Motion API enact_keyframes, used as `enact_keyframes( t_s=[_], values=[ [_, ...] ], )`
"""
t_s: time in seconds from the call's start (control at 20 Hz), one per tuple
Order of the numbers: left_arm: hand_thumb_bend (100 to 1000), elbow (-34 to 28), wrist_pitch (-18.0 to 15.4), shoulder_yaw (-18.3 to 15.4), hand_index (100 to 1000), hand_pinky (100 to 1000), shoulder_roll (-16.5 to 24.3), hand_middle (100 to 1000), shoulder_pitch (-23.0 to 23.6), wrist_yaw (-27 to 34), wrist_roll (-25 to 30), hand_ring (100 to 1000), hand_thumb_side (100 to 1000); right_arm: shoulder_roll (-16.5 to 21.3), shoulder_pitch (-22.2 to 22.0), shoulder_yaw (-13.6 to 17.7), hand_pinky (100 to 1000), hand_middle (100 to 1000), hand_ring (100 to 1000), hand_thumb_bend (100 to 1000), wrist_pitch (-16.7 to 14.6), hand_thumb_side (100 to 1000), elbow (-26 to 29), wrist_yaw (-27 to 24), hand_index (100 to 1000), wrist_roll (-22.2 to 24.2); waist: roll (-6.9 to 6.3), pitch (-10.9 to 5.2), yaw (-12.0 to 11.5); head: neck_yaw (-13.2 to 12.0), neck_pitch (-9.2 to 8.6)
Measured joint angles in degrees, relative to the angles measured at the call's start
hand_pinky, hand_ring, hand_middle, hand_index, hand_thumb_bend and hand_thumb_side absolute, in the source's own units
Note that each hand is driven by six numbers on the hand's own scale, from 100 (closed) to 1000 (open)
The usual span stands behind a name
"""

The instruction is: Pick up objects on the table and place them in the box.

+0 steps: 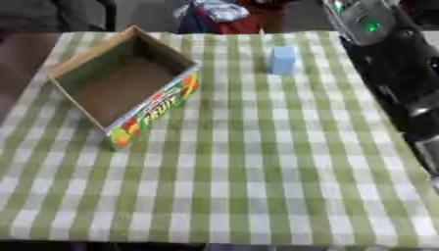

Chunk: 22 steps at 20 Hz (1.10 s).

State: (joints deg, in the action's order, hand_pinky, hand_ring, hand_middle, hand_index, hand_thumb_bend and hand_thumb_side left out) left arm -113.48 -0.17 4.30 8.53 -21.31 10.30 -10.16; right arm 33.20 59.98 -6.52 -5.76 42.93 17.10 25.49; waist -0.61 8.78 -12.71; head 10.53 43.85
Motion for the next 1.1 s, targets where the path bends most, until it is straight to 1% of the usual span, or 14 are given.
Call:
enact_keyframes(
  t_s=[0.05, 0.1, 0.15, 0.3, 0.35, 0.4, 0.5, 0.55, 0.6, 0.7, 0.95, 1.1],
  values=[
    [106, 0.0, 0.0, 0.0, 842, 636, 0.0, 641, -0.1, 0.0, 0.0, 697, 695, -0.2, 0.1, 1.2, 801, 976, 976, 132, -2.1, 267, -3.1, 2.6, 1000, 0.3, -0.02, 0.03, -0.1, 0.2, 0.00],
    [107, 0.0, 0.0, 0.0, 842, 636, 0.0, 641, -0.2, 0.0, 0.0, 696, 696, -0.2, 0.2, 2.0, 805, 976, 979, 154, -3.7, 291, -5.6, 4.8, 1000, 0.3, -0.02, 0.04, -0.3, 0.3, 0.00],
    [107, 0.0, 0.0, 0.0, 842, 637, 0.0, 641, -0.3, 0.0, 0.1, 697, 696, -0.2, 0.2, 2.8, 809, 976, 981, 165, -5.0, 297, -7.4, 6.7, 1000, 0.3, -0.02, 0.05, -0.4, 0.5, 0.00],
    [108, 0.0, 0.1, 0.0, 842, 637, 0.0, 640, -0.4, 0.0, 0.2, 697, 696, -0.1, 0.2, 4.1, 826, 978, 990, 193, -7.4, 302, -10.8, 10.5, 1000, -0.3, -0.17, 0.08, -1.0, 1.0, 0.00],
    [114, 0.0, 0.1, 0.0, 842, 637, 0.0, 640, -0.4, 0.0, 0.2, 697, 695, -0.1, 0.2, 4.4, 832, 978, 993, 194, -7.8, 272, -11.5, 11.3, 1000, -0.5, -0.27, 0.09, -1.1, 1.2, 0.00],
    [109, 0.0, 0.1, 0.0, 842, 637, 0.0, 640, -0.4, 0.0, 0.2, 696, 696, 0.0, 0.1, 4.6, 846, 979, 997, 205, -8.1, 304, -12.0, 12.2, 1000, -0.7, -0.35, 0.09, -1.2, 1.3, 0.00],
    [110, 0.0, 0.0, 0.0, 842, 636, 0.1, 640, -0.4, 0.0, 0.2, 696, 696, 0.3, 0.0, 4.8, 893, 985, 1000, 231, -8.6, 292, -12.7, 13.6, 1000, -1.1, -0.44, 0.12, -1.3, 1.5, 0.00],
    [110, 0.0, 0.0, 0.0, 842, 636, 0.1, 640, -0.4, 0.0, 0.3, 696, 696, 0.4, 0.0, 4.8, 893, 985, 1000, 231, -8.8, 292, -12.9, 14.2, 1000, -1.2, -0.48, 0.13, -1.3, 1.6, 0.00],
    [111, 0.0, 0.0, 0.0, 843, 636, 0.1, 640, -0.4, 0.0, 0.3, 696, 696, 0.5, 0.0, 4.8, 938, 994, 1000, 266, -9.1, 288, -13.0, 14.8, 1000, -1.2, -0.55, 0.13, -1.4, 1.7, 0.00],
    [112, 0.0, 0.0, 0.0, 843, 636, 0.2, 639, -0.5, 0.0, 0.3, 696, 696, 0.6, 0.0, 4.7, 968, 1000, 1000, 307, -9.6, 275, -13.0, 16.5, 1000, -1.3, -0.73, 0.18, -1.4, 1.8, 0.00],
    [113, 0.0, 0.1, 0.0, 843, 636, 0.5, 639, -0.5, 0.0, 0.4, 696, 697, 1.2, -0.6, 4.7, 978, 1000, 1000, 312, -10.5, 252, -13.2, 20.4, 1000, -0.8, -0.95, 0.46, -1.8, 2.0, 0.00],
    [115, 0.0, 0.2, 0.0, 844, 635, 0.5, 638, -0.5, 0.0, 0.5, 696, 697, 1.6, -0.8, 4.8, 974, 995, 1000, 304, -10.9, 244, -13.2, 21.5, 1000, -0.8, -1.20, 0.59, -2.0, 2.2, 0.00]
  ],
)
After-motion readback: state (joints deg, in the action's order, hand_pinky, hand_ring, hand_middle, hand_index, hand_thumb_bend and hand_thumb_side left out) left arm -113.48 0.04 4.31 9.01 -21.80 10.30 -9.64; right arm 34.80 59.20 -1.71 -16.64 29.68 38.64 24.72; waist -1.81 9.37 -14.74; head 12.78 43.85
